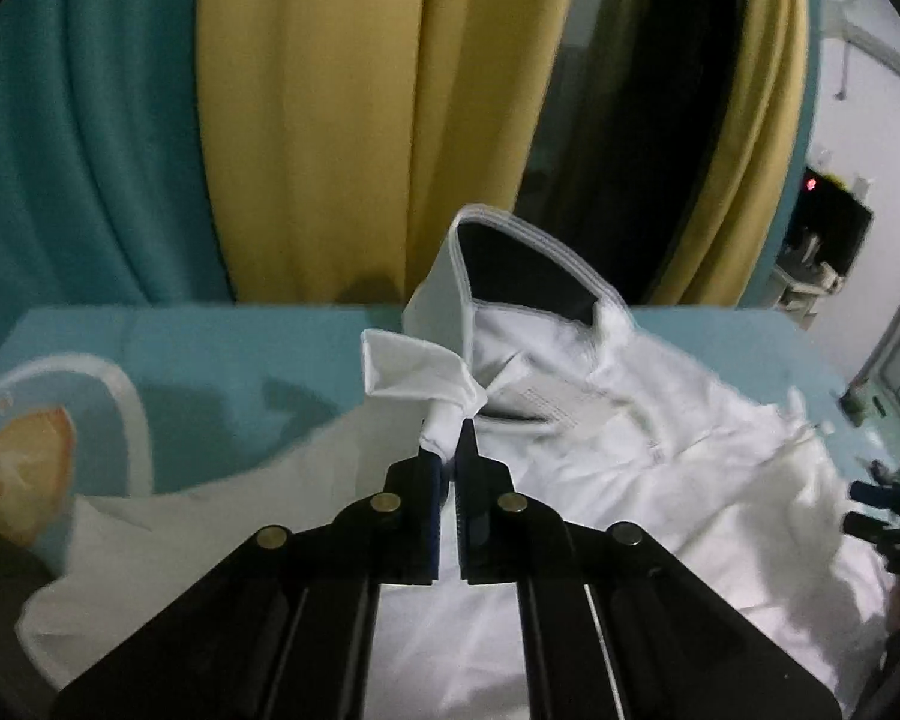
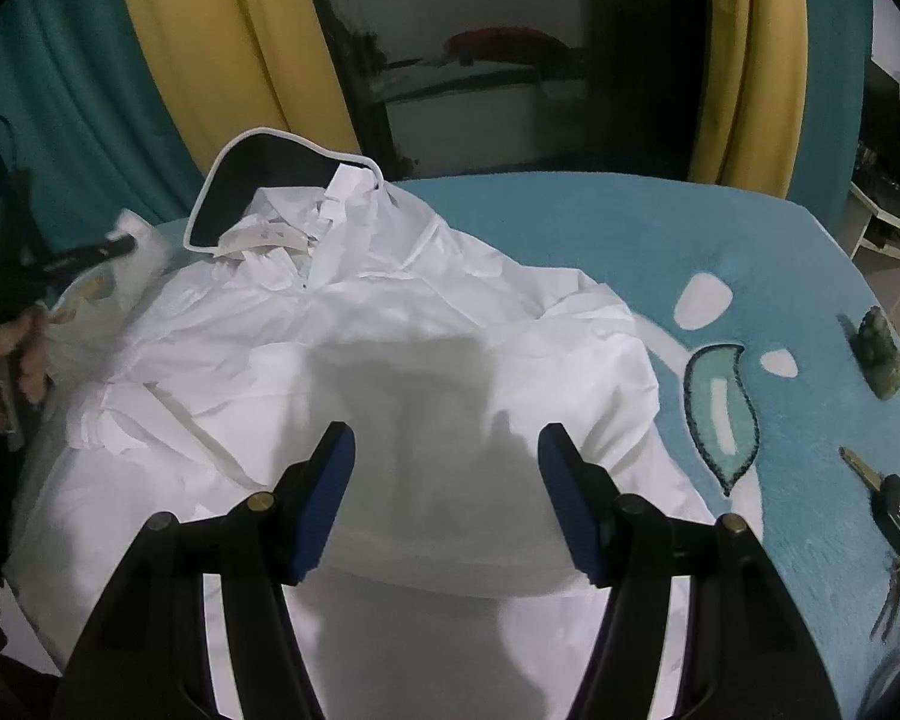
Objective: Fold large clothes
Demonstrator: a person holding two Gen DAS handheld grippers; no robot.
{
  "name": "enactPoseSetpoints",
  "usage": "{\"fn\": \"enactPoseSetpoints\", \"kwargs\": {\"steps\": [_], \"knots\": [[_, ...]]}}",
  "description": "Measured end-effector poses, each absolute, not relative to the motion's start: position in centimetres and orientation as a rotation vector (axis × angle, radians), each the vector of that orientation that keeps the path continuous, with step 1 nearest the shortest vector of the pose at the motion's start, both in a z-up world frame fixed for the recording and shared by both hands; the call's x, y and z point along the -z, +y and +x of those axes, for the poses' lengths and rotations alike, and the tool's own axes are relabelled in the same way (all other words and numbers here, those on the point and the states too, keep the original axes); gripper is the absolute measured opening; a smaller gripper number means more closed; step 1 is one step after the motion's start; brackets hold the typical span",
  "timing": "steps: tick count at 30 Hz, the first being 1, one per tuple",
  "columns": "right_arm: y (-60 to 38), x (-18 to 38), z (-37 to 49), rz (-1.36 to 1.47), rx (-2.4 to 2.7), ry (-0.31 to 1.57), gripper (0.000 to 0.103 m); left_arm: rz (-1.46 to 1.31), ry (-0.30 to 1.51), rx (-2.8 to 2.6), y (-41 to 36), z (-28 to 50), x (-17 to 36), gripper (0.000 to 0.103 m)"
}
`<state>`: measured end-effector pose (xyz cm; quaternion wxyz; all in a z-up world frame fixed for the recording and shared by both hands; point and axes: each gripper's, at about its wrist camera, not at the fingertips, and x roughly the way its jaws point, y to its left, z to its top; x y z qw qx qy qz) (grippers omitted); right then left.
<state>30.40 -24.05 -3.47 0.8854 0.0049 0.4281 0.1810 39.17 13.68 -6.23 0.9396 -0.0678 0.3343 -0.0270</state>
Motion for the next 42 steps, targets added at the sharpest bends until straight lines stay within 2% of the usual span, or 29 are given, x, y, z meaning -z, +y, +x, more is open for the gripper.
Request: {"fn": "enactPoseSetpoints", "kwargs": {"steps": [7, 13, 18, 22, 23, 24, 25, 26, 27, 30, 39, 42], "knots": [[-25.3, 2.5, 28.8, 0.033, -0.372, 0.863, 0.064, -0.098, 0.585, 0.217, 7.9, 35.6, -0.5, 0.004], [-28.1, 2.0, 27.5, 0.053, -0.344, 0.845, 0.064, -0.087, 0.567, 0.427, 0.4, 34.6, -2.7, 0.004], [-31.0, 1.8, 26.3, 0.084, -0.307, 0.844, 0.064, -0.059, 0.628, 0.565, -7.2, 36.1, -0.9, 0.004], [-33.0, 2.1, 25.5, 0.105, -0.276, 0.852, 0.064, -0.079, 0.75, 0.653, -12.4, 37.9, 2.8, 0.004], [-33.5, 2.2, 25.3, 0.11, -0.269, 0.855, 0.064, -0.079, 0.789, 0.646, -13.0, 38.3, 3.8, 0.008], [-33.9, 2.3, 25.2, 0.115, -0.261, 0.859, 0.064, -0.088, 0.835, 0.641, -13.4, 38.5, 5.1, 0.02], [-34.2, 2.4, 25.2, 0.118, -0.255, 0.863, 0.064, -0.106, 0.864, 0.645, -13.5, 38.6, 6.0, 0.03], [-34.5, 2.6, 25.2, 0.122, -0.251, 0.867, 0.064, -0.127, 0.884, 0.646, -13.2, 38.6, 6.9, 0.046], [-34.7, 2.7, 25.2, 0.128, -0.249, 0.871, 0.064, -0.129, 0.898, 0.637, -12.9, 38.4, 7.5, 0.05], [-34.7, 3.2, 25.6, 0.132, -0.254, 0.885, 0.064, -0.123, 0.908, 0.6, -10.7, 37.2, 7.9, 0.05], [-29.0, 4.4, 29.6, 0.046, -0.409, 0.921, 0.063, -0.072, 0.838, 0.287, 4.3, 32.1, 7.2, 0.05], [-27.1, 5.7, 31.3, 0.003, -0.451, 0.966, 0.056, -0.096, 0.896, 0.221, 8.6, 31.7, 9.3, 0.05]]}}
